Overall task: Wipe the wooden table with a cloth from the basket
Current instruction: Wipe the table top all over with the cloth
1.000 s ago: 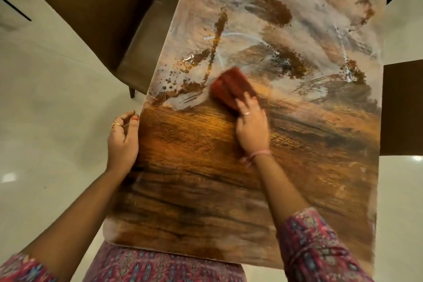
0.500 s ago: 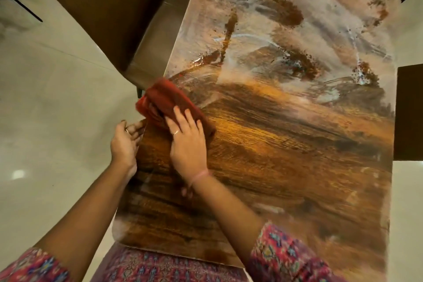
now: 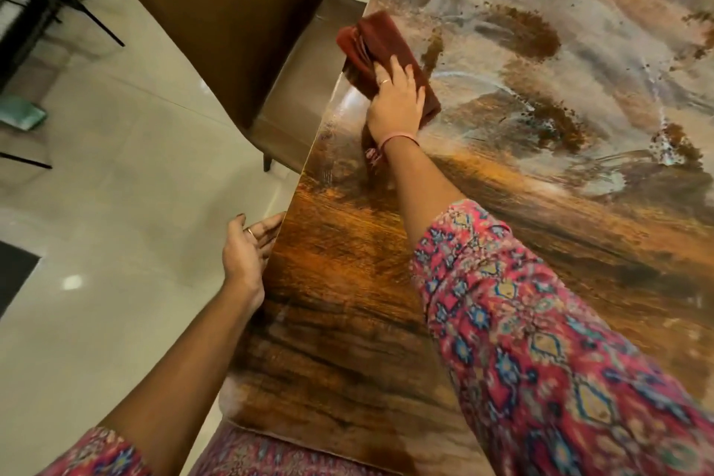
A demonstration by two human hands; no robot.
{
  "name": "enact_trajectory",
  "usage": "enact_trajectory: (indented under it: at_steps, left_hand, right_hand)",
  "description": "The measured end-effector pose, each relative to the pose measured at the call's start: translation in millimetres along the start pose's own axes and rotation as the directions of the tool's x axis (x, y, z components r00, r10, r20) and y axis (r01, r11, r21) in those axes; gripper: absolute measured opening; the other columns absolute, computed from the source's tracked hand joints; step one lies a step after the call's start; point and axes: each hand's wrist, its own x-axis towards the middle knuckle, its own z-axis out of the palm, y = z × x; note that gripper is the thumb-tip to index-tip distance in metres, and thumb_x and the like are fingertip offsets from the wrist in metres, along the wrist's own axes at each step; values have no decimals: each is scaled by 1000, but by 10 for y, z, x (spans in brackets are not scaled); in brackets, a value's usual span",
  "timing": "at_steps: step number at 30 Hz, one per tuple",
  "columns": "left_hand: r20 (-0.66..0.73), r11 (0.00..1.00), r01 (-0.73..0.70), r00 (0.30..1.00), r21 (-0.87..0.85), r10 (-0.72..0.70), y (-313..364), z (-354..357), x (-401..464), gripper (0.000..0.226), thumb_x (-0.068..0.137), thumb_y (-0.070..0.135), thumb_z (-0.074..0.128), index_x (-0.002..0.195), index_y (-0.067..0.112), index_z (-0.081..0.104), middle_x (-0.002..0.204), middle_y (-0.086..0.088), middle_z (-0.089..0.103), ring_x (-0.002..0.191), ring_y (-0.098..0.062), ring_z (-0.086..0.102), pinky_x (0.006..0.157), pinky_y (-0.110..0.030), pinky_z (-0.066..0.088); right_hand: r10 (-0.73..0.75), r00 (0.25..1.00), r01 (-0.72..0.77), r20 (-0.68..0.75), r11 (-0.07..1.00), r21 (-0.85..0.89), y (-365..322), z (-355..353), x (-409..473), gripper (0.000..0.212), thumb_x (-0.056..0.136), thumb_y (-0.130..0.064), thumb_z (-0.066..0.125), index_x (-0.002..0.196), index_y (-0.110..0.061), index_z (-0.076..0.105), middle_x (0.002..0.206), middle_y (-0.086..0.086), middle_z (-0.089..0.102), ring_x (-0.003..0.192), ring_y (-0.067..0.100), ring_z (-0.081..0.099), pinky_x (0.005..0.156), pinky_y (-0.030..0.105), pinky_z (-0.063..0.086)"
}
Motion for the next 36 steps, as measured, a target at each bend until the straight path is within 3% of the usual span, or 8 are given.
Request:
enact_trajectory:
  at_steps: [9,13,17,21,26,31,33,36]
  left_hand:
    - [-40,999,-3,999,43,5,226,288,168,41,94,49,38,83,24,69,95,-2,70,90,-16,64,83,-33,50]
    - [50,995,-13,999,95,9,310,357,237,48,97,50,32,83,25,71,96,1,70,95,-16,62,76,-30,48]
    - [71,985,-18,997,173,5,285,328,238,49,97,52,29,89,30,71,109,4,68,106,-17,58,88,-34,46]
    - [33,989,-17,999,150,13,280,376,193,48,97,52,32,89,29,72,108,4,68,107,-17,59,89,-34,48]
    - [-8,990,-29,1000,141,30,302,444,183,54,93,59,31,89,27,74,104,1,70,106,-19,60,96,-39,47]
    - [-58,992,-53,997,116,60,310,453,128,54,91,63,29,86,28,69,96,2,69,103,-18,60,97,-36,47]
    - [-22,991,-55,998,118,58,325,439,100,59,91,64,26,88,26,72,100,1,69,106,-19,59,95,-35,46]
    - [7,983,-83,997,161,83,299,413,21,60,95,60,24,97,24,72,108,0,69,105,-18,60,79,-29,47]
  right_hand:
    - [-360,920,361,157,932,25,95,288,-2327,45,93,-16,36,135,-26,48,153,1,34,142,27,26,114,48,18]
    - [-437,885,452,160,889,-73,439,125,-1860,43,91,-17,41,131,-28,53,149,2,40,138,27,35,110,50,28]
    - [9,998,-18,-60,989,-146,1053,-241,-642,48,91,-14,44,138,-23,45,154,6,31,143,28,23,115,54,18]
    - [432,894,-435,-122,900,0,1172,-463,-200,51,96,-13,35,146,-24,34,158,3,17,146,27,10,116,51,12]
    - [-57,996,54,-69,997,-47,297,124,-1312,50,90,-10,36,138,-23,47,153,7,32,141,33,26,111,54,21]
    - [-422,884,442,200,895,-65,176,257,-2008,46,92,-21,33,135,-29,50,150,2,37,139,30,33,110,53,27]
    - [-443,876,471,188,871,-142,325,150,-1550,48,94,-16,34,139,-29,44,154,0,30,142,28,26,112,53,23]
    - [-183,977,198,110,970,-141,800,-183,-811,52,95,-9,33,144,-26,36,157,1,22,145,27,16,114,55,16]
